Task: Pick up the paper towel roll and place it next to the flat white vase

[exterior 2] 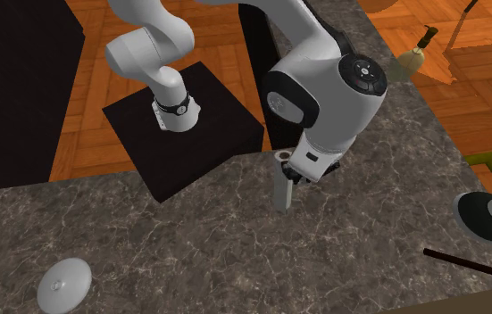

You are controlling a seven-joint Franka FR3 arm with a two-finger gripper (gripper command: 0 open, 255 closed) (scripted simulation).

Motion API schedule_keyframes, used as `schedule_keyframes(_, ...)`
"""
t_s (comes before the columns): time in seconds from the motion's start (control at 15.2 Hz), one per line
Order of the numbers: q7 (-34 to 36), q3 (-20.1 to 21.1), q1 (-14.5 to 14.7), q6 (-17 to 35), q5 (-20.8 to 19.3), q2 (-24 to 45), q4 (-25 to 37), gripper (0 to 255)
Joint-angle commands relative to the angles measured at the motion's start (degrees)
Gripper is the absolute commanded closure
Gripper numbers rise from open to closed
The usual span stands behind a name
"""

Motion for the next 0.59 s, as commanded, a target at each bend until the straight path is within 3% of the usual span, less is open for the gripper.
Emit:
schedule_keyframes(0.0,-0.2,0.0,0.0,-1.6,0.2,-0.5,1.1,255)
schedule_keyframes(0.26,-0.4,0.1,0.0,-2.9,0.5,-1.2,1.8,255)
schedule_keyframes(0.33,-0.4,0.1,0.0,-2.9,0.5,-1.2,1.8,0)
schedule_keyframes(0.53,1.0,0.8,0.9,0.9,-1.5,-0.5,-2.6,0)
